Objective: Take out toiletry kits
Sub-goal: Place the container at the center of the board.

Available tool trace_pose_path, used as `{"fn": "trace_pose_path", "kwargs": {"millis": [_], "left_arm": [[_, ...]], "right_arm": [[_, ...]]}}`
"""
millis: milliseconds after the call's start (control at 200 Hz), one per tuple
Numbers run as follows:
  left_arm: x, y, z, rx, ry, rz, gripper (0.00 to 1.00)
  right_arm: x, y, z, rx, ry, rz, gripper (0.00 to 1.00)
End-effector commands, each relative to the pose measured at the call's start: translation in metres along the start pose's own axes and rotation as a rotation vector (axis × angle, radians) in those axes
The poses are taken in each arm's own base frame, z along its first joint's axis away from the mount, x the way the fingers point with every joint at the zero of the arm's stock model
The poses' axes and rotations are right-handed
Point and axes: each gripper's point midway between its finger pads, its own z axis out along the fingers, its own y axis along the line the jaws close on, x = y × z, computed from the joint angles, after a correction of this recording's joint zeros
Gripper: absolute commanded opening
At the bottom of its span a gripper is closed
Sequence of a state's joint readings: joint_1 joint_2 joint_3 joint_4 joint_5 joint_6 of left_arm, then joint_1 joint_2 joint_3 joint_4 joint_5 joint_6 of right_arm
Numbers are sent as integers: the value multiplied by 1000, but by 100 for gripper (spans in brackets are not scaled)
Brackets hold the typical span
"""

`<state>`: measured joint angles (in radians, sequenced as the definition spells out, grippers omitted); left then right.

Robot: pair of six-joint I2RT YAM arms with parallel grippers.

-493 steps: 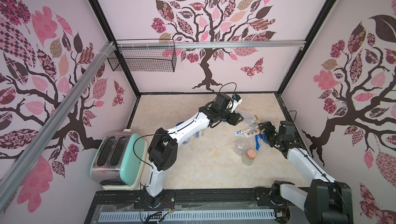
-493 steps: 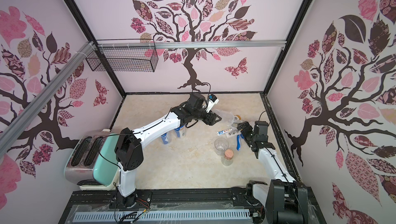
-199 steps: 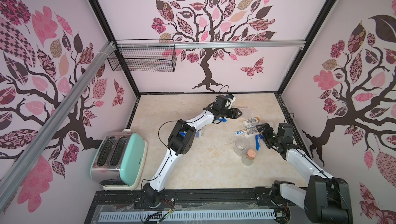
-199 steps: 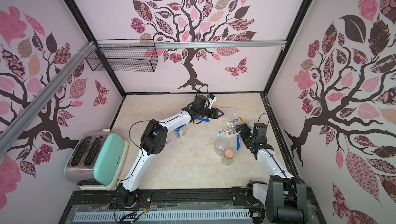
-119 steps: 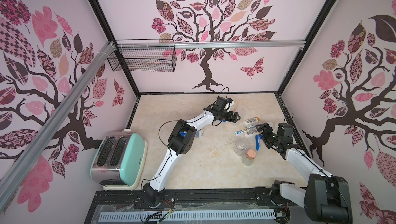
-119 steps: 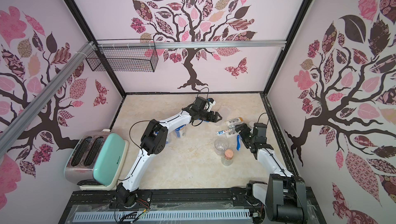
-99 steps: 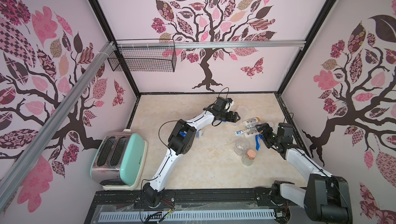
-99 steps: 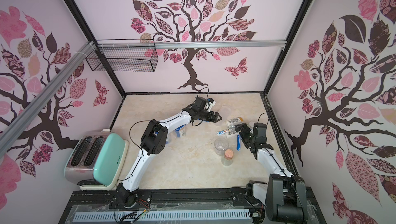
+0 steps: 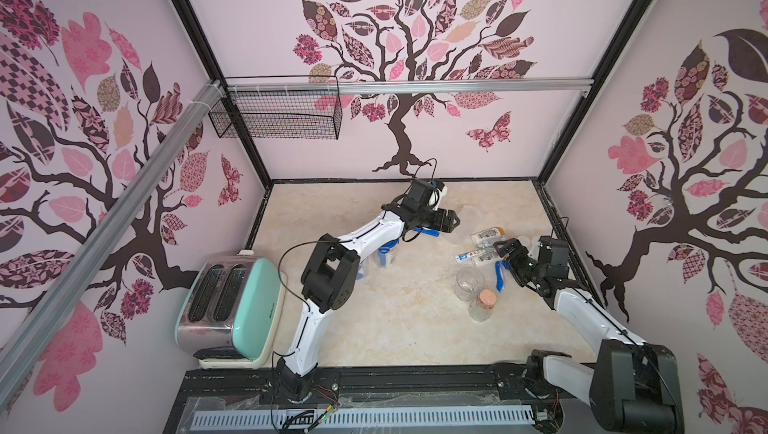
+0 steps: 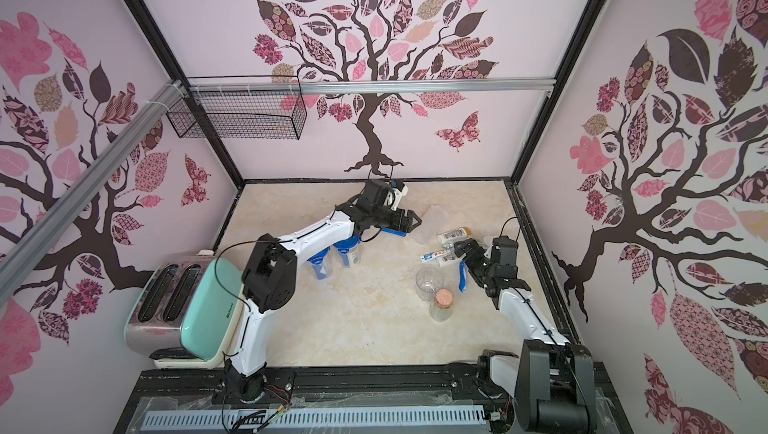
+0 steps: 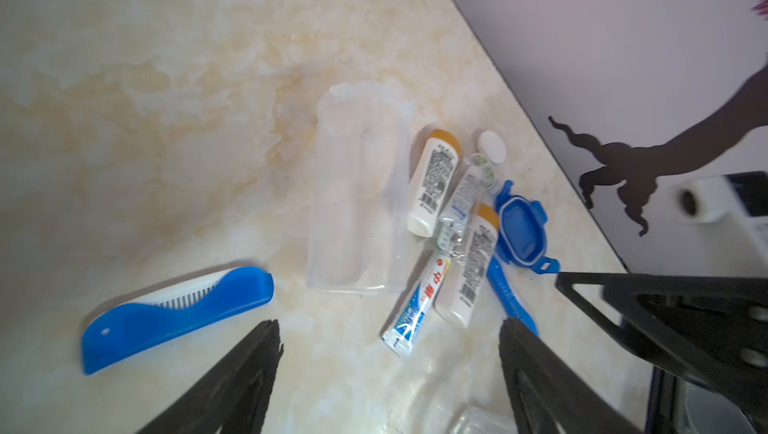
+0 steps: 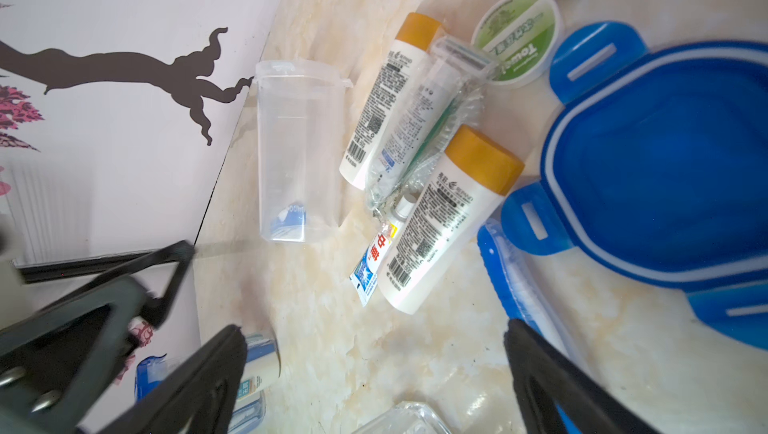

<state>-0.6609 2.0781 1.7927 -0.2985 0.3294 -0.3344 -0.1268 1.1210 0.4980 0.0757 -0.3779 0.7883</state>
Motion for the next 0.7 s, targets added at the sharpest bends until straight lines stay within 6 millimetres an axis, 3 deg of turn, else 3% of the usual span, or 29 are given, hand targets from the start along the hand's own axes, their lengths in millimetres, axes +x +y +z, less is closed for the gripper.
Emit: {"fn": "trace_pose_path", "kwargs": {"millis": [0, 200, 285, 520, 695], "left_arm": [[-45, -31, -55, 24, -147, 52, 86], [-39, -40, -131, -38, -203, 4, 84], [-23, -32, -163, -85, -223, -31, 83], [23, -2, -258, -319, -263, -58, 82], [72, 25, -328, -537, -265, -122, 81]], "right_arm": [[-15, 27, -13, -68, -42, -100, 99], [-7, 77, -25, -182, -21, -284, 99], [6, 103, -23, -184, 14, -396, 100], [68, 172, -1, -240, 194, -675, 100], [128, 202, 27, -227, 379, -903, 100]]}}
